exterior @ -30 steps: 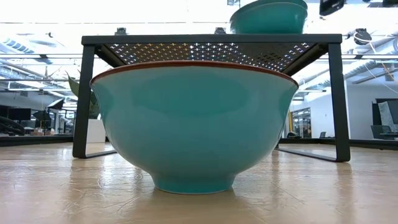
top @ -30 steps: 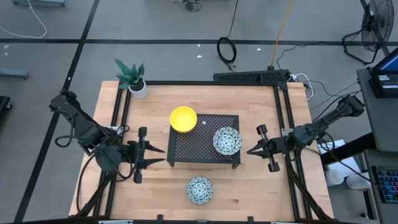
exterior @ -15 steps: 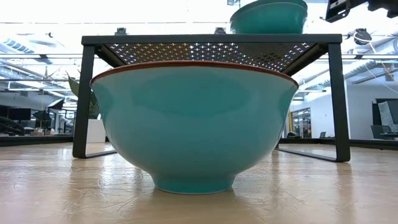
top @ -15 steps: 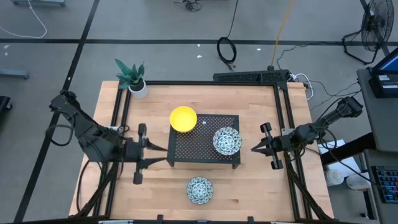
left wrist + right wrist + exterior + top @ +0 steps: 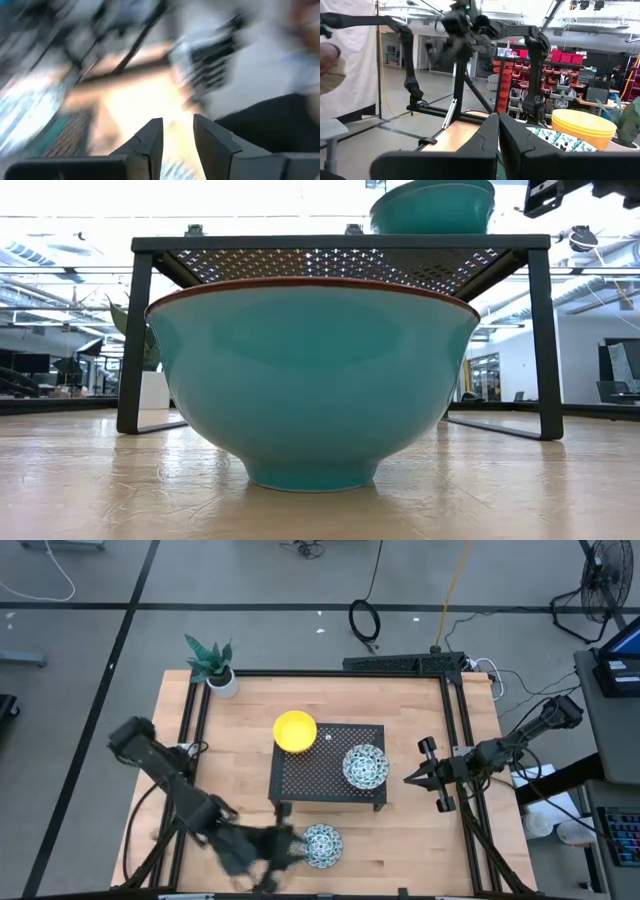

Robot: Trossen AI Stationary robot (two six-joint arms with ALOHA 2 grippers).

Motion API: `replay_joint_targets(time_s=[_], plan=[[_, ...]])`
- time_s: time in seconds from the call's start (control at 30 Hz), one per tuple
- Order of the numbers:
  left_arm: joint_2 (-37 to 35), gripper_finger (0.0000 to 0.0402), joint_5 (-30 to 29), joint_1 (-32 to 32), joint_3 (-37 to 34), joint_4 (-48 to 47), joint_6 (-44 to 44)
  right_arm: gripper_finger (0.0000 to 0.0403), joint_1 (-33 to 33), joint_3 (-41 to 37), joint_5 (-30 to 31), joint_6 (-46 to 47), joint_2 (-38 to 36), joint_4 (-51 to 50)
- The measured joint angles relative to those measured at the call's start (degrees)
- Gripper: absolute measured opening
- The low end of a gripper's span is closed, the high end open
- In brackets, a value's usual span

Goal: Pick & Place Mini bowls
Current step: Stack the white patterned bowl on top of the white patterned bowl on the shelf

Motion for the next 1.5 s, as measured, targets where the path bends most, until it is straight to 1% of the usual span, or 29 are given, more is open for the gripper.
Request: replay_joint_targets(time_s=[0.03, 0.07, 0.1, 0.13, 0.17, 0.23, 0.3, 0.43, 0.5, 0.53, 0.63, 0.77, 0.97, 1.17, 1.27, 1.37, 1.5], plan=[[2.38, 0.0113, -3.48, 0.29, 3.56, -7.13, -5.46, 0.0, 0.0, 0.0, -0.02, 0.35, 0.0, 0.06], [5.11, 0.0114, -5.09, 0.99, 6.86, -13.51, -11.67, 0.0, 0.0, 0.0, 0.0, 0.85, 0.0, 0.04], [7.9, 0.0116, -4.94, 1.83, 9.71, -18.71, -17.81, 0.0, -0.02, 0.0, -0.06, 1.19, 0.0, 0.02], [10.38, 0.012, -3.53, 2.51, 12.08, -23.41, -23.33, 0.0, -0.02, 0.0, -0.19, 1.25, 0.0, 0.03], [12.43, 0.0126, -1.21, 3.06, 13.93, -27.32, -28.08, 0.0, -0.01, 0.0, -0.22, 1.34, -0.01, -0.02], [15.63, 0.0143, 3.97, 4.2, 16.45, -29.67, -34.92, 0.0, 0.0, 0.0, -0.23, 2.58, 0.0, -0.17], [17.78, 0.0164, 9.43, 4.7, 16.77, -29.89, -39.92, 0.0, 0.0, 0.0, -0.23, 3.49, 0.02, -0.22], [21.84, 0.0205, 22.47, 6.71, 16.55, -33.71, -51.15, 0.0, 0.0, 0.0, -0.24, 3.99, 0.0, 0.06], [22.54, 0.0219, 27.42, 7.96, 16.56, -36.49, -58.0, 0.0, 0.0, 0.0, -0.24, 3.76, -0.02, 0.51], [22.84, 0.0223, 28.63, 8.44, 16.61, -37.79, -60.66, 0.0, 0.0, 0.0, -0.23, 3.49, 0.0, 0.95], [24.14, 0.0227, 28.24, 8.96, 16.54, -40.76, -66.56, 0.0, 0.0, 0.0, -0.22, 1.58, -0.02, 3.49], [23.91, 0.0228, 22.18, 9.06, 16.54, -40.56, -72.5, 0.0, 0.0, 0.0, -0.24, -1.02, -0.02, 7.63], [24.08, 0.0228, 18.96, 8.86, 16.52, -40.75, -79.95, 0.0, 0.0, 0.0, -0.26, -3.86, -0.02, 12.82], [24.06, 0.0228, 18.72, 8.36, 13.29, -40.78, -85.8, 0.0, 0.0, 0.0, -0.41, -7.49, -0.02, 17.23], [23.99, 0.0227, 20.25, 8.3, 11.17, -40.55, -87.98, 0.0, 0.0, 0.0, -0.41, -8.15, -0.02, 17.92], [24.02, 0.0227, 20.96, 8.25, 9.04, -39.5, -88.62, 0.0, 0.0, 0.0, -0.38, -8.18, -0.02, 17.9], [24.02, 0.0227, 21.57, 8.28, 7.0, -34.95, -88.02, 0.0, 0.0, 0.0, -0.37, -7.94, 0.0, 17.83]])
